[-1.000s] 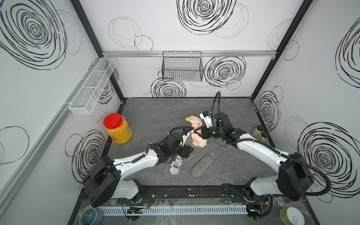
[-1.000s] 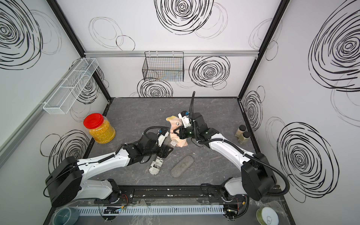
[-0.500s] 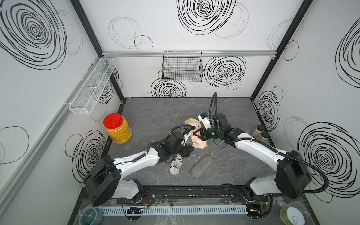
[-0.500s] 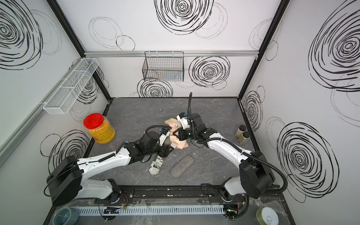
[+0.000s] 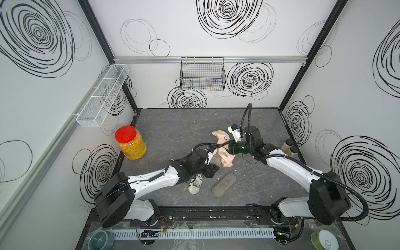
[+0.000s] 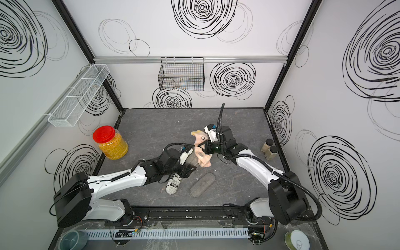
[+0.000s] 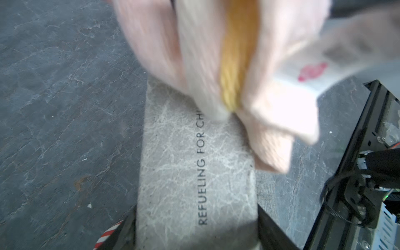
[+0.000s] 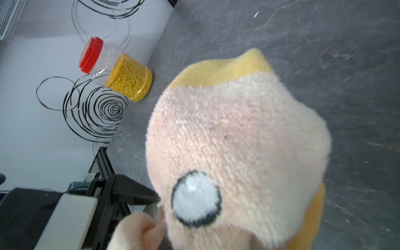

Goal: Wipe the eyeglass case
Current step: Wipe the dirt from the eyeglass case.

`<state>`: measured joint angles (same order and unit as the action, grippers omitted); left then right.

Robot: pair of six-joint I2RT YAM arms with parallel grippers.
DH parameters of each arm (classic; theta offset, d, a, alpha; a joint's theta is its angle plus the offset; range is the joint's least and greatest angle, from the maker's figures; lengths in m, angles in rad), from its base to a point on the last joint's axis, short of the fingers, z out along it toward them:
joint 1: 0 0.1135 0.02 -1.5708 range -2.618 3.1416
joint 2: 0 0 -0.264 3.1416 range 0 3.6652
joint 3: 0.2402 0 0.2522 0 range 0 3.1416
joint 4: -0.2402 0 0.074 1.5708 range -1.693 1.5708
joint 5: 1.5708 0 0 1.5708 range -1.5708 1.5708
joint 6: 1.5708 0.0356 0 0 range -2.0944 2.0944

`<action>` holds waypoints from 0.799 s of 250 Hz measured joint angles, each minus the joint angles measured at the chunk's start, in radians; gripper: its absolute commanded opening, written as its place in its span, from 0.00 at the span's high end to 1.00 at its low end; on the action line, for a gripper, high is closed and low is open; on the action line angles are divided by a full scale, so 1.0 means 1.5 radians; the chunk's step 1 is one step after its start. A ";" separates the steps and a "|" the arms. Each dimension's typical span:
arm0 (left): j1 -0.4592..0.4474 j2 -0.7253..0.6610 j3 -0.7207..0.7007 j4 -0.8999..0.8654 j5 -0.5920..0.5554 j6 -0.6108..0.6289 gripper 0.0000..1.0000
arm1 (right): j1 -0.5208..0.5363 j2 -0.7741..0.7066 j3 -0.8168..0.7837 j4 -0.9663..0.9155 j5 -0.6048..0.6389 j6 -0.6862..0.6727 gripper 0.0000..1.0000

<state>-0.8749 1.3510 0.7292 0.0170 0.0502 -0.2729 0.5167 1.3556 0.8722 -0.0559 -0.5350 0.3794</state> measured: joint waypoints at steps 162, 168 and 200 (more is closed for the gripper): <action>-0.005 -0.004 0.000 0.023 -0.015 0.007 0.40 | -0.008 0.013 0.005 0.031 -0.009 0.032 0.92; -0.005 -0.004 0.000 0.023 -0.015 0.007 0.40 | -0.007 0.013 0.005 0.032 -0.008 0.031 0.92; -0.005 -0.004 0.000 0.024 -0.017 0.007 0.40 | 0.021 0.013 0.005 0.031 -0.011 0.020 0.92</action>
<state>-0.8818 1.3445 0.7292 0.0532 0.0254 -0.2623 0.5480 1.3754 0.8791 -0.0090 -0.5522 0.4099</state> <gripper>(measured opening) 0.699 0.136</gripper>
